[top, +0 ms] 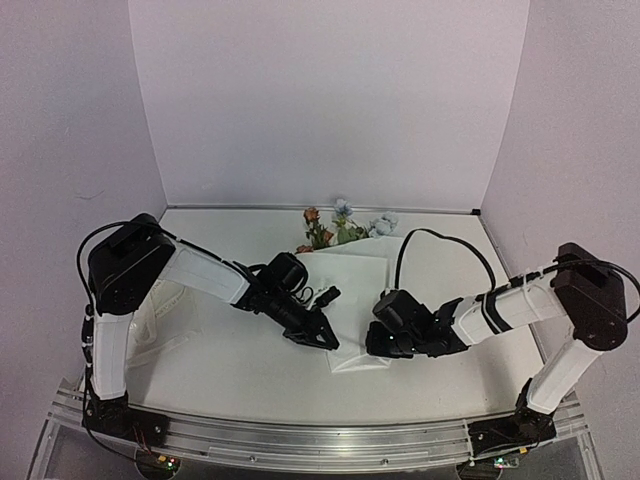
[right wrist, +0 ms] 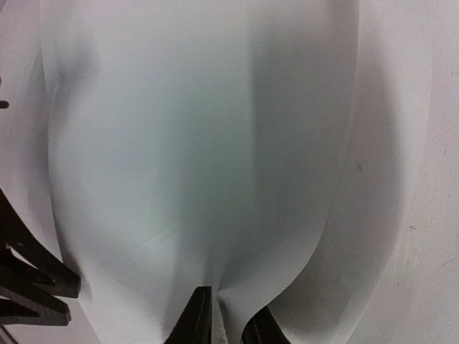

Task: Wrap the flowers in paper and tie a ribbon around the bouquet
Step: Fold the 2/3-folded wrapping paper at the center of the board, then press the fold line on the folded bouquet.

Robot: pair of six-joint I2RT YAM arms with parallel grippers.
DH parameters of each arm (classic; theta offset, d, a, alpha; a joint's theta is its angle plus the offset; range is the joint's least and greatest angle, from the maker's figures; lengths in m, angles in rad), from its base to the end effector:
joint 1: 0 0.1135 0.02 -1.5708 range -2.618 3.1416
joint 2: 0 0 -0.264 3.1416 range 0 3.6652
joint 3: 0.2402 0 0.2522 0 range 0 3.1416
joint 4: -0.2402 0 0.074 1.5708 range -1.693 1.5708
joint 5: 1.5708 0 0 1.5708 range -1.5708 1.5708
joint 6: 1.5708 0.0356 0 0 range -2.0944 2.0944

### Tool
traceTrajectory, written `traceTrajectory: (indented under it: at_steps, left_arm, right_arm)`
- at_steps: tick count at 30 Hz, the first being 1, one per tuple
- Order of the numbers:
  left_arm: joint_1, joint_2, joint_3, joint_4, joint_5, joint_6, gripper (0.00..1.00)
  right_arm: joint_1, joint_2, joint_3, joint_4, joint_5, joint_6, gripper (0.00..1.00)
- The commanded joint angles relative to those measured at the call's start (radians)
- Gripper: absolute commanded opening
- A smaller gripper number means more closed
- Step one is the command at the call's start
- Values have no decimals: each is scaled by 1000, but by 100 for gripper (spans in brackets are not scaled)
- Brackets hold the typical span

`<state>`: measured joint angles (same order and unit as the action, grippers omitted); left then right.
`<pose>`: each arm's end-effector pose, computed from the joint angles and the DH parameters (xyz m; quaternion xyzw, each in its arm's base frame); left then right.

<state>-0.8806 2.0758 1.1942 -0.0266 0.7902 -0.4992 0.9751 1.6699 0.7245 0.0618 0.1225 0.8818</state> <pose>0.2420 -0.3328 0.1156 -0.2884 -0.8332 0.4718 0.0001 0.1761 0.2521 0.1282 -0.0232 0.9397 0.2347 0.2476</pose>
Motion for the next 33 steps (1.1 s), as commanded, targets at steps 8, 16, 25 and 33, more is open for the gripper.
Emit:
traceTrajectory:
  at_steps: [8,16,25,33]
  left_arm:
    - [2,45,15,-80,-47,17,20]
    - [2,39,21,-96,-49,30,21]
    - [2,39,37,-116,-50,44,21]
    - [4,39,44,-126,-53,45,21]
  right_arm:
    - [-7,-95,-1,-54,1,-26,30]
    - [-7,-260,74,-310,-84,-65,48]
    - [-39,-56,180,-157,-386,-42,21]
    - [-76,77,74,189,-435,139,13]
